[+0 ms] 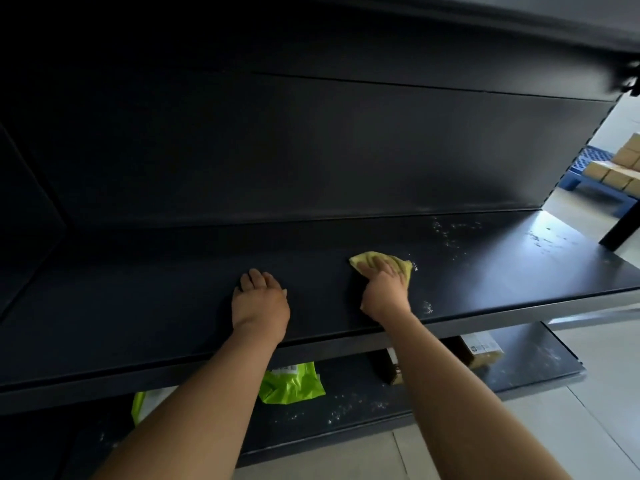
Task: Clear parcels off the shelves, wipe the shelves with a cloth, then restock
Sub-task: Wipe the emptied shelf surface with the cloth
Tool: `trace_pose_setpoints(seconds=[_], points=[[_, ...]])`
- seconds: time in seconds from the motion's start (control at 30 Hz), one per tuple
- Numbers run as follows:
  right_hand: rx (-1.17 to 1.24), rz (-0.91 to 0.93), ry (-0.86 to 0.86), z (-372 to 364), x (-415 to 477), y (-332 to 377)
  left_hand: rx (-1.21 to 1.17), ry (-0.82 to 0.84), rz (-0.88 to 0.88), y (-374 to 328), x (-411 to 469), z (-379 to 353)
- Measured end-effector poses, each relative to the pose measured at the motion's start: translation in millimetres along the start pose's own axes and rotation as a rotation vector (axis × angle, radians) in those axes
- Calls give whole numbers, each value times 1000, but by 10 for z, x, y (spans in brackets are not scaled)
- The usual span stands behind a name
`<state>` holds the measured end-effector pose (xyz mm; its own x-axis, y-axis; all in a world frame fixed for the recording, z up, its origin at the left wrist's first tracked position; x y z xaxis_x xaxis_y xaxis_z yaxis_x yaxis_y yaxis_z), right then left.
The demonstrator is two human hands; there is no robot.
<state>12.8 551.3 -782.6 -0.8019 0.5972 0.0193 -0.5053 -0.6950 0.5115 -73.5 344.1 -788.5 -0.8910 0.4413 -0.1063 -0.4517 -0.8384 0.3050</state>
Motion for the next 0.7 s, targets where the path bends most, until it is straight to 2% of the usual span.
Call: trace_pose_setpoints(seconds=[0.1, 0.17, 0.27, 0.3, 0.47, 0.6, 0.7], points=[[32, -44, -117, 276, -152, -209, -21, -17, -7, -11, -9, -7], [66, 2, -167, 289, -262, -80, -43, -32, -2, -4, -4, -4], [79, 214, -42, -91, -367, 418, -62, -46, -10, -2, -13, -14], [80, 228, 3, -191, -372, 498, -50, -54, -30, -22, -18, -1], [28, 194, 60, -248, -324, 456, 66, -196, -250, -302, -50, 236], [60, 217, 91, -262, -310, 415, -17, -172, -252, -499, -96, 352], [53, 159, 26, 25, -230, 9, -76, -118, -211, -717, -129, 415]])
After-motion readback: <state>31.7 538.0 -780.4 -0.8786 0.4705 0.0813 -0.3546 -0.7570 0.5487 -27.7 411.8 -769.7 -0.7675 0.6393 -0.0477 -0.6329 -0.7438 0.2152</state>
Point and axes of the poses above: each hand's wrist, its own x-axis towards the middle knuckle, its own z-axis out of the back of the hand, y = z × x, the point moved 10 cm from there along x, towards the middle knuckle, and after that the axes turned 15 degrees about x, right-handed, at the moved point
